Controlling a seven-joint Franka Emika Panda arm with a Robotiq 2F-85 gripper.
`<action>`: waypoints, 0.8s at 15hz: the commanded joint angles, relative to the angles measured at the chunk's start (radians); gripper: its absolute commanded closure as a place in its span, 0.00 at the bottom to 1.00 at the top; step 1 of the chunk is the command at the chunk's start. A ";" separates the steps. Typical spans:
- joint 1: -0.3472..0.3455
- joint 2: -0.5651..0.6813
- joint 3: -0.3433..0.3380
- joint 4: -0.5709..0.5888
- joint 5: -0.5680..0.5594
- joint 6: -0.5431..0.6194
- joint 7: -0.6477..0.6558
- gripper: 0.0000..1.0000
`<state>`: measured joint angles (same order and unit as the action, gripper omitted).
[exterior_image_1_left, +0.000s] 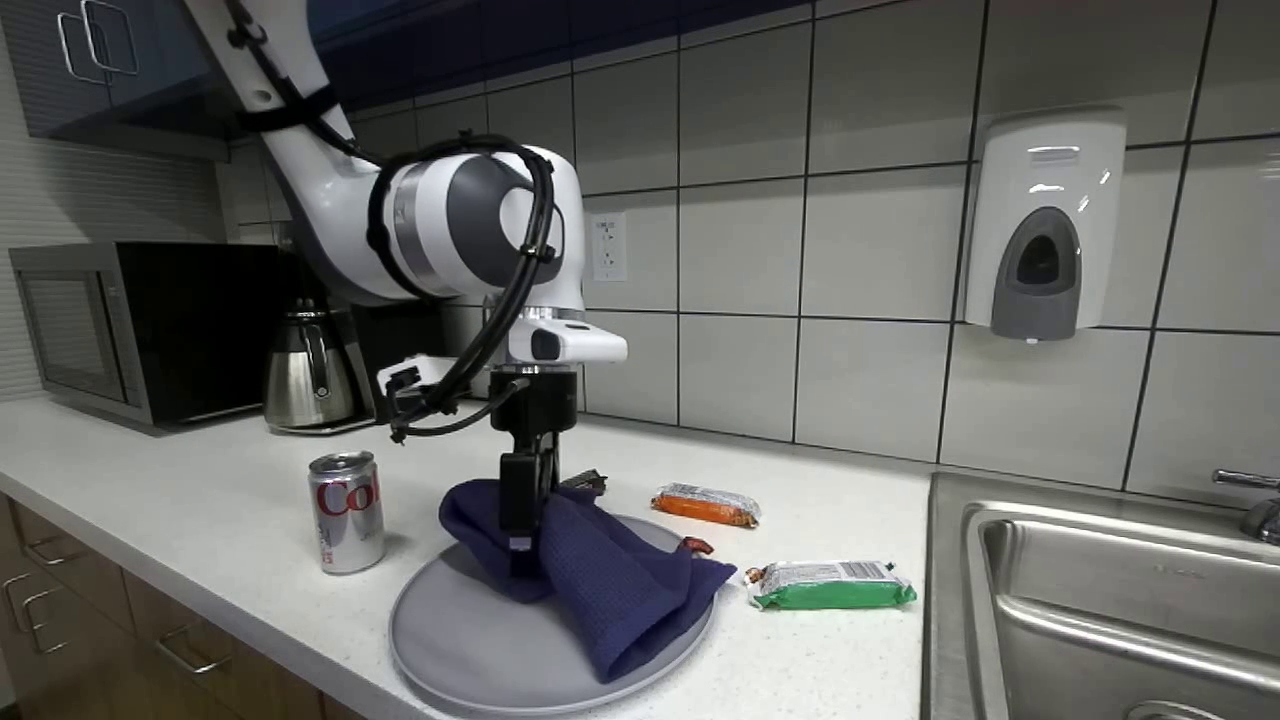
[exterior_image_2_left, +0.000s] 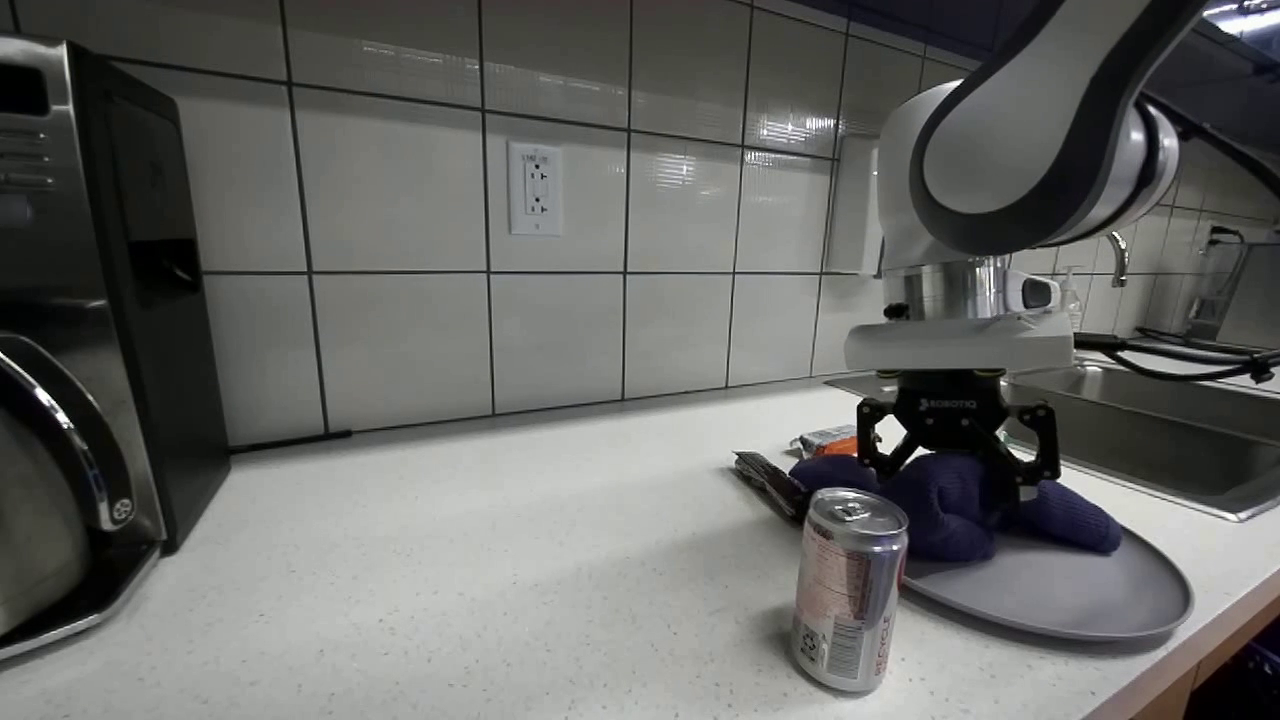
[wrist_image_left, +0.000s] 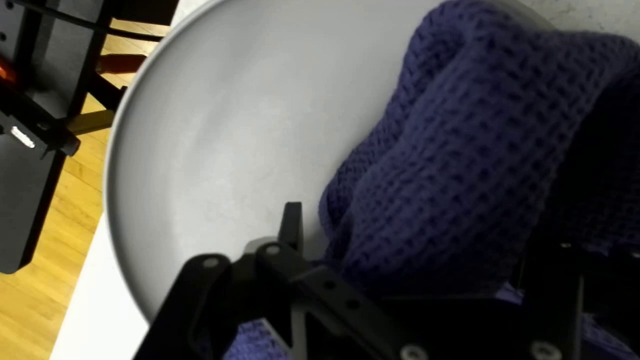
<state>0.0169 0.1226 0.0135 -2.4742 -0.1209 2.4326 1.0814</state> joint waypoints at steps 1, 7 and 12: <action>0.020 0.006 -0.023 0.022 -0.022 -0.007 0.029 0.42; 0.022 0.002 -0.038 0.026 -0.027 -0.024 0.028 0.88; 0.022 -0.057 -0.036 0.015 -0.030 -0.089 0.008 1.00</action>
<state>0.0257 0.1181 -0.0153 -2.4645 -0.1319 2.4115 1.0853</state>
